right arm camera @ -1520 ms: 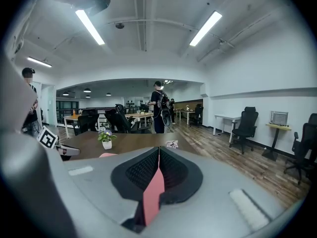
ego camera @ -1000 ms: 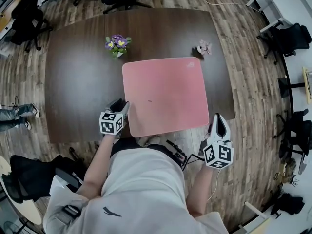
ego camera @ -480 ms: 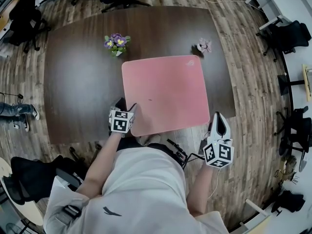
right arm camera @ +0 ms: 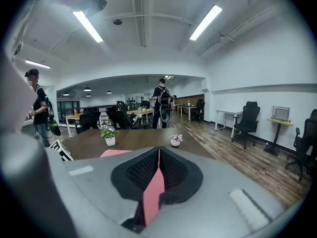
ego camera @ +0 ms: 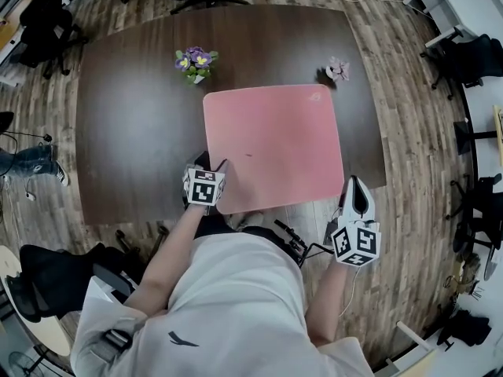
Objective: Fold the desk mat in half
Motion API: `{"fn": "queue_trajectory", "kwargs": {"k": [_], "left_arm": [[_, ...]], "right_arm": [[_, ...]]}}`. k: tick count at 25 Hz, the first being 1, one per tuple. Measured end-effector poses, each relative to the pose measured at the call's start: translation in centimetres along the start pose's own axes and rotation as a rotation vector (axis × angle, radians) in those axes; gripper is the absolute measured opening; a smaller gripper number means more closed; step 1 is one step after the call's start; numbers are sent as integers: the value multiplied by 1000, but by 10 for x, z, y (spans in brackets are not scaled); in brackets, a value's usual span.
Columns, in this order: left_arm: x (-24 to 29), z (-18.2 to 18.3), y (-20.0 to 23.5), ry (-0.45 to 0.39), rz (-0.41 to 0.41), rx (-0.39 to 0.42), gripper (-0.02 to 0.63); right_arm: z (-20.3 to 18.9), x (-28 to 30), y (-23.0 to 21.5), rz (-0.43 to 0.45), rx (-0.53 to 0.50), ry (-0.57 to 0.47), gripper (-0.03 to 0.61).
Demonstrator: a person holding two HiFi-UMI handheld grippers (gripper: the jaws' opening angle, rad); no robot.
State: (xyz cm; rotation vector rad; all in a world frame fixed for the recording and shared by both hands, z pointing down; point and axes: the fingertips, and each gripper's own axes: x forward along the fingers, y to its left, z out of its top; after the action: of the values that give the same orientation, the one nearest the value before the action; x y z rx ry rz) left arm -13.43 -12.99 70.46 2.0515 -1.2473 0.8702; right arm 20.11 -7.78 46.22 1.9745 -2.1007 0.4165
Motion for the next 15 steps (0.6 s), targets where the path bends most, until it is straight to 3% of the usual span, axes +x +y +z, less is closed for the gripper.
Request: {"fn": "queue_trajectory", "kwargs": {"k": [3,9,15], "left_arm": [[0,2,-3,-7,-1,-9,252],[-1,5,-4,-15,7,-43,240],[3,14,-5,-60,15,-96,162]], "right_arm": [[0,3,6,14,0,2,8],[0,4,9,19,0,2,8],[-3,2,8,9,4,9,8]]}}
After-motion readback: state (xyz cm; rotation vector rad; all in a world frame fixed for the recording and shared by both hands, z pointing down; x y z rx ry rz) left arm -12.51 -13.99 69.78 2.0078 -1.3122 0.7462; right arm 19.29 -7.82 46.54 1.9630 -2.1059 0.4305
